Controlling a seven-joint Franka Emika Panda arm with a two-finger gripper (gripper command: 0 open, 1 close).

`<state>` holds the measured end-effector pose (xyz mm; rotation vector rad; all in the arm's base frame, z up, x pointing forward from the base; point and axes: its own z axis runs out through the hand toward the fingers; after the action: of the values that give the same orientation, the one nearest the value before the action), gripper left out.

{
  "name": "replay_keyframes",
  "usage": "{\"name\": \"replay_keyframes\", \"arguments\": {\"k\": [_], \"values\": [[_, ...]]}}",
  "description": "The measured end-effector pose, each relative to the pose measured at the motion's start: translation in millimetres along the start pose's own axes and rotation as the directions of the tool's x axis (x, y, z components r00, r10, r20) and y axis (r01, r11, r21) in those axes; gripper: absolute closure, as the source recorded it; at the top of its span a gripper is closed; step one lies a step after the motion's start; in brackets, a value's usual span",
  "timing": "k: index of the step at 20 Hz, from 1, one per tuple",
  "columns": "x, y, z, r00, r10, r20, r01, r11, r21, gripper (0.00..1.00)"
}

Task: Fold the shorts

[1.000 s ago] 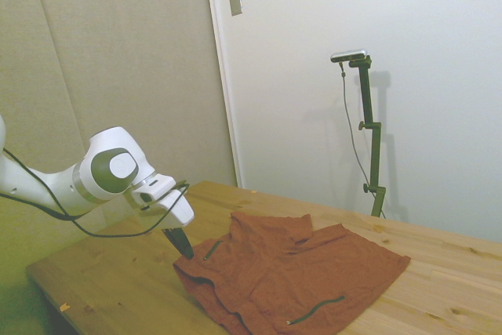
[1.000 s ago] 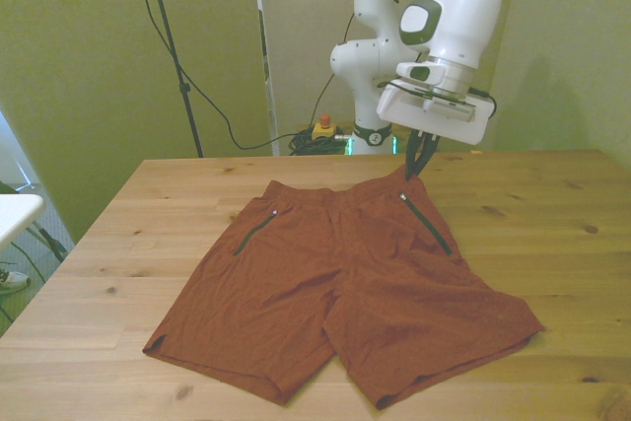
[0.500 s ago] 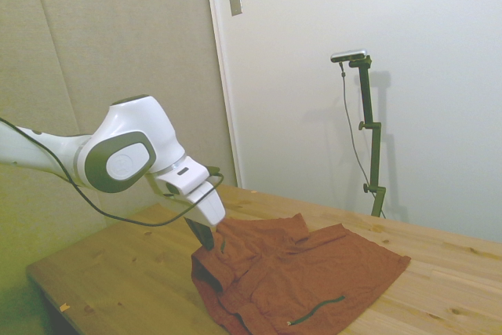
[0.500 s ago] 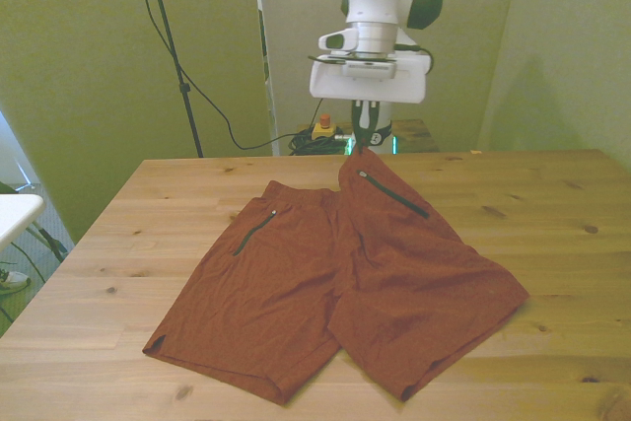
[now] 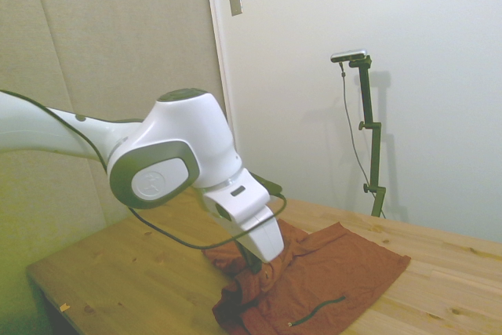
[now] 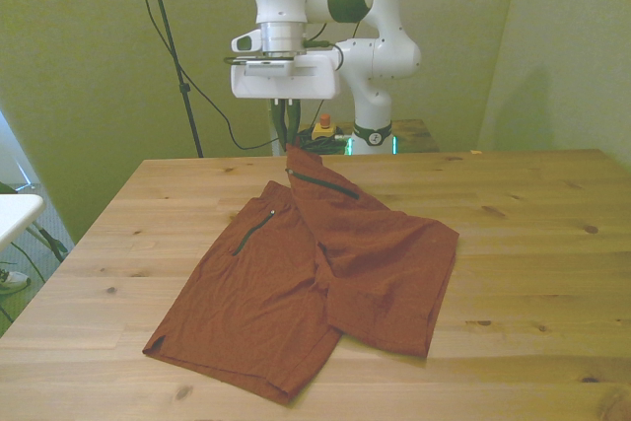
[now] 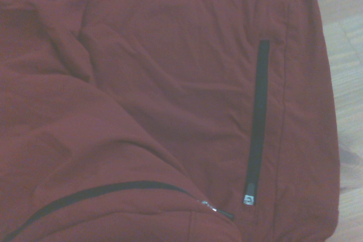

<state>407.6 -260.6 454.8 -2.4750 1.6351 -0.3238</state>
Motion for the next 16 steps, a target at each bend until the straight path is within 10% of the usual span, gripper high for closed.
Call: {"name": "replay_keyframes", "arguments": {"k": [1,16], "values": [[10,7,10,0.999,0.011,0.033,-0.012,1.0,0.009,0.0],[59,29,81,0.986,0.059,0.159,-0.054,0.998,-0.035,0.0]]}}
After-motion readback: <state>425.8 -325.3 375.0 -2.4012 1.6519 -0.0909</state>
